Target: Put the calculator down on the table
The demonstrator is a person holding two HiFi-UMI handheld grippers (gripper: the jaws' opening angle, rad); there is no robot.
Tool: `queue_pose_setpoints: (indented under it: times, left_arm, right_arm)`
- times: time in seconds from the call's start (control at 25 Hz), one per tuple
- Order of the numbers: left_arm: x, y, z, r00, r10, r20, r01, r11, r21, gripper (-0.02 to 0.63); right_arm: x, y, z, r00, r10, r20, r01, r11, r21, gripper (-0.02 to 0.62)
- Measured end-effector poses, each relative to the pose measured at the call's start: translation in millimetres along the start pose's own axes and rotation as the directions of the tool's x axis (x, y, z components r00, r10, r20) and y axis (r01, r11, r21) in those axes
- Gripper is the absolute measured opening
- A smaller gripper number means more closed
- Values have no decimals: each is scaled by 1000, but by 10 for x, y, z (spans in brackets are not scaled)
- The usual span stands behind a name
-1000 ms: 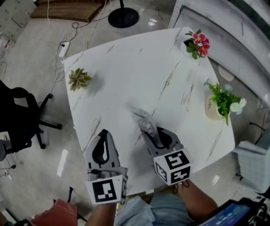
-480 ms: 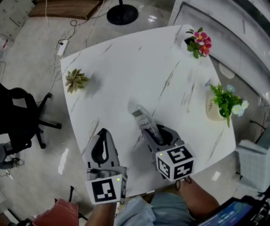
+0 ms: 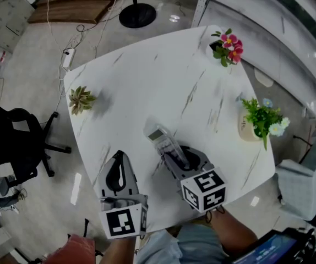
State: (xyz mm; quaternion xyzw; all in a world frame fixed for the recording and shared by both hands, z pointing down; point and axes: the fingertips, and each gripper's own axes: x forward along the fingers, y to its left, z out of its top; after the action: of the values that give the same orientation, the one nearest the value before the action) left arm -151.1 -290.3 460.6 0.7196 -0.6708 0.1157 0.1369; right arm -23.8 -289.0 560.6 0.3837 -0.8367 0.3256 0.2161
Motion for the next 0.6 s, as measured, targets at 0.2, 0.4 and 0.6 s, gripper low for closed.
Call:
queue_pose_setpoints:
  times: [0.2,0.4,0.6]
  left_arm:
    - [57,-75,-10,1000,-10,-13,10,1000,1,8]
    - [92,-118,-2,1000,-7,-17,7,1000,9,8]
    - [108,-190,-37,999,-14,-36,14,1000,5,8]
  right_arm:
    - [3,-130,-2,1000,0,-3,0,1000,13,187]
    - [25,-240,-52,1000,11,-23,-11,1000,24,215]
    - [62,-305,-148,999,19,-48,-18,1000,24,225]
